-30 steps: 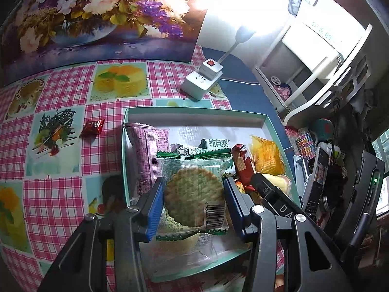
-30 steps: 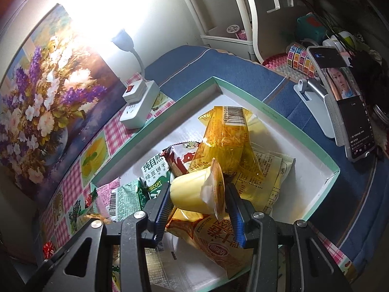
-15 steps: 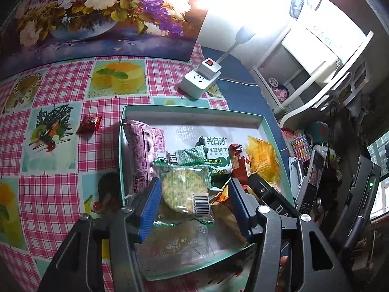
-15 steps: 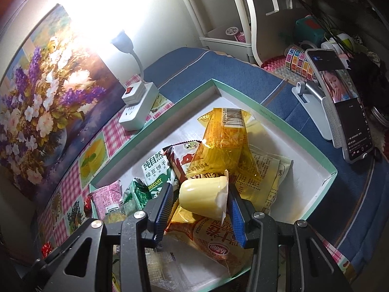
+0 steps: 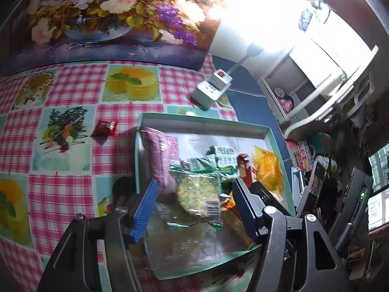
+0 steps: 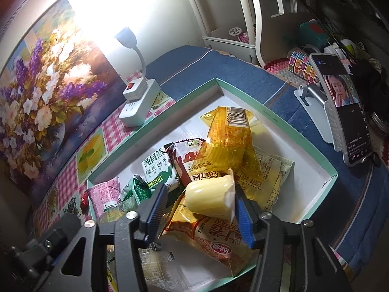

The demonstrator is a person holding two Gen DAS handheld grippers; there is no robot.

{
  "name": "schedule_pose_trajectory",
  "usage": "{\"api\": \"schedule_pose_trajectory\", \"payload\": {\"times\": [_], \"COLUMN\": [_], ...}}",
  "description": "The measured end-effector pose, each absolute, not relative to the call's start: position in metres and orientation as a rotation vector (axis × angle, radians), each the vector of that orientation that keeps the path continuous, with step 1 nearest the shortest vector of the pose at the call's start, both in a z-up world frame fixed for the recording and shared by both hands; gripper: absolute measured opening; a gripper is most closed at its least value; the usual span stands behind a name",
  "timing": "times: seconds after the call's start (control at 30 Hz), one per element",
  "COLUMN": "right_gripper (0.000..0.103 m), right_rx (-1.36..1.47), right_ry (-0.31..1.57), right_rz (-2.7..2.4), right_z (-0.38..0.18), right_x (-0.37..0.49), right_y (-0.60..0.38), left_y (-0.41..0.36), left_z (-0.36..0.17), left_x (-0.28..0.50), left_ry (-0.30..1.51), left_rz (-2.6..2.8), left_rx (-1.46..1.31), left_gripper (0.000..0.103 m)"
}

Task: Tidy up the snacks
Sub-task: 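Open the left tool to drop the bun while the right tool releases the jelly cup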

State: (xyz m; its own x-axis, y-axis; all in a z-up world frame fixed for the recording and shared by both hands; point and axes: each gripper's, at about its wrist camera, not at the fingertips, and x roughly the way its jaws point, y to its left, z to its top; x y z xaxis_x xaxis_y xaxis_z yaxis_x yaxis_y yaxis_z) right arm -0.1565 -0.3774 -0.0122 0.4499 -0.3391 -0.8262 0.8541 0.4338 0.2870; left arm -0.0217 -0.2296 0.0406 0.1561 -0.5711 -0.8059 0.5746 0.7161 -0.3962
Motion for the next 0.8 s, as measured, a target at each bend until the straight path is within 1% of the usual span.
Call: {"api": "schedule_pose_trajectory", "payload": {"times": [0.1, 0.2, 0.3, 0.37, 0.5, 0.53, 0.63, 0.8], "right_gripper": [0.066, 0.072, 0.079, 0.086, 0.086, 0.088, 0.102, 0.103], "right_rx": [0.773, 0.756, 0.741, 0.731, 0.706, 0.697, 0.673, 0.621], "right_ry": [0.777, 0.783, 0.792, 0.800, 0.810, 0.811, 0.809, 0.804], "right_rz": [-0.837, -0.834, -0.830, -0.829, -0.827, -0.829, -0.831, -0.821], "right_z": [-0.013, -0.012, -0.012, -0.013, -0.013, -0.013, -0.011, -0.005], "right_x": [-0.153, -0.151, -0.148, -0.146, -0.143, -0.143, -0.140, -0.133], "right_y": [-0.376, -0.374, -0.373, -0.371, -0.369, -0.369, -0.366, -0.359], "left_y": [-0.220, -0.209, -0.195, -0.185, -0.169, -0.166, -0.156, -0.144], "left_z": [0.041, 0.038, 0.032, 0.027, 0.019, 0.018, 0.014, 0.009], "left_x": [-0.014, -0.004, 0.008, 0.016, 0.027, 0.030, 0.037, 0.045], "left_ry": [1.149, 1.156, 1.166, 1.173, 1.186, 1.191, 1.201, 1.214], "left_rz": [-0.775, -0.697, -0.635, -0.591, -0.537, -0.527, -0.496, -0.450], "left_rx": [-0.014, -0.024, -0.044, -0.053, -0.080, -0.088, -0.114, -0.145], "left_gripper": [0.067, 0.077, 0.077, 0.077, 0.077, 0.077, 0.078, 0.078]}}
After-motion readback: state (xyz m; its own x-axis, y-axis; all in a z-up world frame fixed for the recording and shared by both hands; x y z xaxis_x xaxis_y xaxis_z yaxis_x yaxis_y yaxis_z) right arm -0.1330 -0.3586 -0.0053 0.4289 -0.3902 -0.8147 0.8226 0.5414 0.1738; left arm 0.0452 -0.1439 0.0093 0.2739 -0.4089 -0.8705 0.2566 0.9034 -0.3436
